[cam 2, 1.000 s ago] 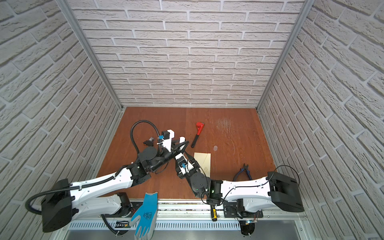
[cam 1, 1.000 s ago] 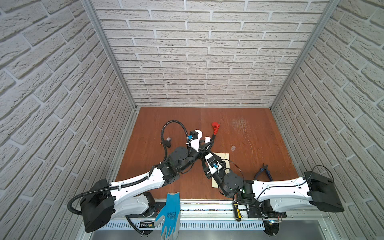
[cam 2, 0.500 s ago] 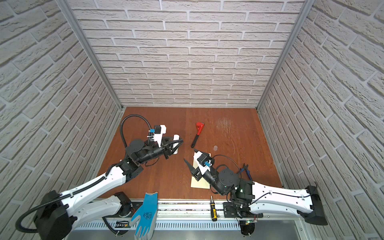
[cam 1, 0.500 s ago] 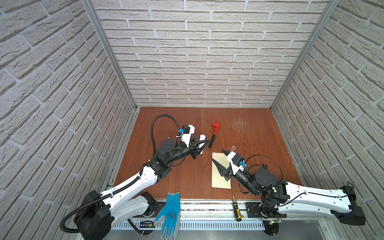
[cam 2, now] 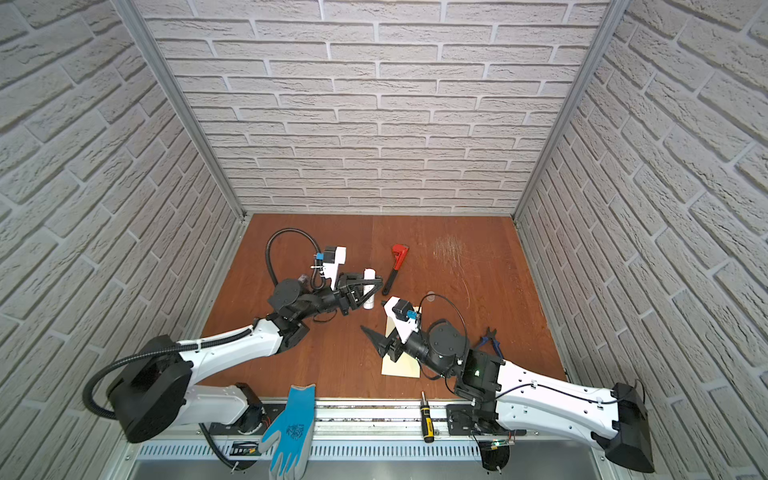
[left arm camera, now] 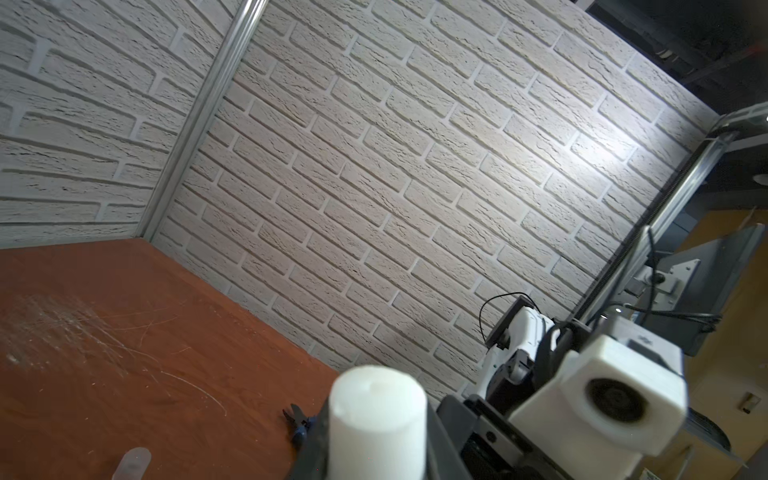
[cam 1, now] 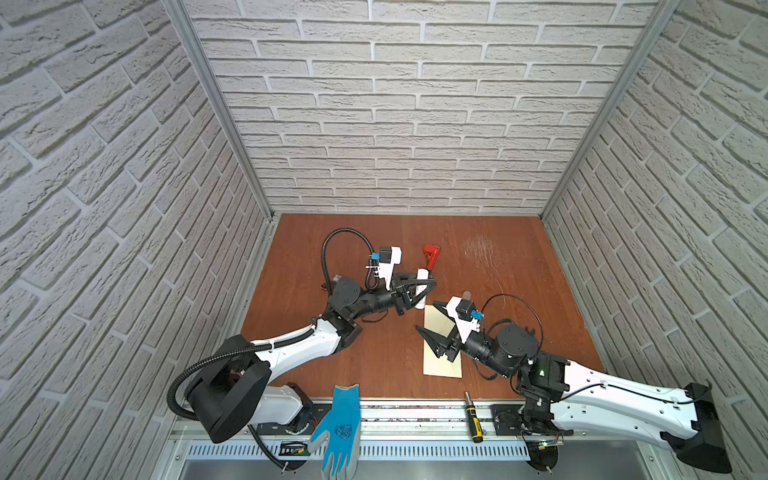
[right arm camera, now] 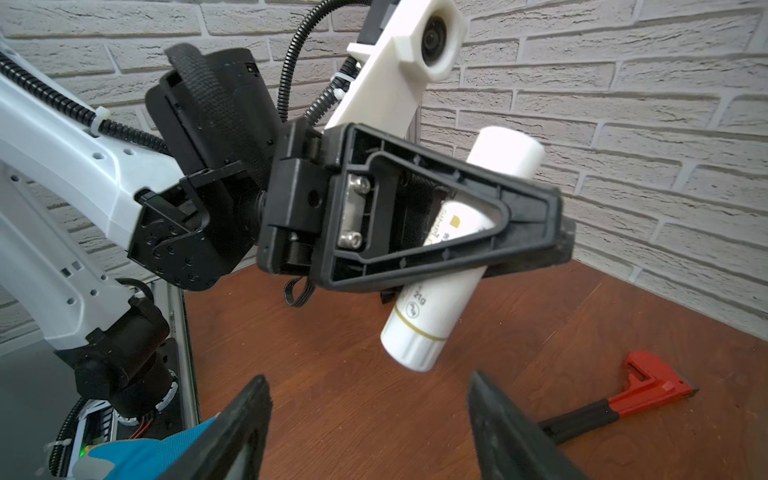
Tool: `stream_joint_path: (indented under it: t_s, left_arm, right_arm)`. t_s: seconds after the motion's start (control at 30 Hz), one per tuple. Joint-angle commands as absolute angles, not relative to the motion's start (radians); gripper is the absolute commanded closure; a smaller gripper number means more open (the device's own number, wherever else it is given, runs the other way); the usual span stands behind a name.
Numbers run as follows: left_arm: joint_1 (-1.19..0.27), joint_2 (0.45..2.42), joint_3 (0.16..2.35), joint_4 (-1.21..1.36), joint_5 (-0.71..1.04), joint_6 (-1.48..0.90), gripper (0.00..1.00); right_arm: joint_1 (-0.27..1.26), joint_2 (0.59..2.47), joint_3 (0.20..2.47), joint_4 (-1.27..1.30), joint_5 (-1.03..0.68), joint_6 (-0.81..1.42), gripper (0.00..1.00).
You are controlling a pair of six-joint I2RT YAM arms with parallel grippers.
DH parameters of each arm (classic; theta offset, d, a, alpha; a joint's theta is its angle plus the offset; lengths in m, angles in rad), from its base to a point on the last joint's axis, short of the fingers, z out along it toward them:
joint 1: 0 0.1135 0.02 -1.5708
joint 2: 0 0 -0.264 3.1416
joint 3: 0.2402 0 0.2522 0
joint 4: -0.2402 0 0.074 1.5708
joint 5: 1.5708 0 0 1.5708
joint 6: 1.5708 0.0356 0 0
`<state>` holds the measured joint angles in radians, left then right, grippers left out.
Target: Place the letter into the envelope and seal it
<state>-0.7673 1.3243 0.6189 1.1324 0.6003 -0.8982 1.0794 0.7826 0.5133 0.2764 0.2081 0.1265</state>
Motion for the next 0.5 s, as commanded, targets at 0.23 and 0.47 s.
stream_joint_path:
  t_s: [0.23,0.47]
  left_arm:
    - [-0.812,1.367,0.634,1.346,0.626,-0.928,1.0]
    - [-0.822,1.394,0.632,1.387,0.625,-0.946,1.0]
  right_arm:
    - [0.982,0.796,0.507,0.401,0.091,0.253,0.31]
    - [0.955,0.859,0.52,0.425,0.035,0.284,0.43]
